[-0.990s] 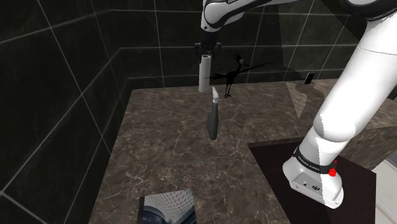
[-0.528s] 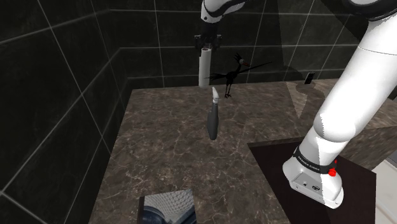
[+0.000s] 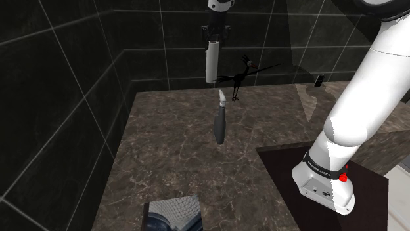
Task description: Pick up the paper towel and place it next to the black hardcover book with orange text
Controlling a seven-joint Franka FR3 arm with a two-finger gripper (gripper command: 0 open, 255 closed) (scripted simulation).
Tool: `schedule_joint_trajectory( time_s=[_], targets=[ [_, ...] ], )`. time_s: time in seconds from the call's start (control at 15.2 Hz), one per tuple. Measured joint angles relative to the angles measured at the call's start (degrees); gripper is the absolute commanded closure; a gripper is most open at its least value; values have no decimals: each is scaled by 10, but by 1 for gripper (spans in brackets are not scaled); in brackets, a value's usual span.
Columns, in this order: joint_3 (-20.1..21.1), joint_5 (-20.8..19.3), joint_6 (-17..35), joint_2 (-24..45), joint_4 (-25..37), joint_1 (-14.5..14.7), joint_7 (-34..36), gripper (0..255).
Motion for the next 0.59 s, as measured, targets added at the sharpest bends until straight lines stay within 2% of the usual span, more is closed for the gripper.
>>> schedule_joint_trajectory(
  time_s=[0.59],
  targets=[
    [1,1,-70,10,80,2,-5,255]
  ],
)
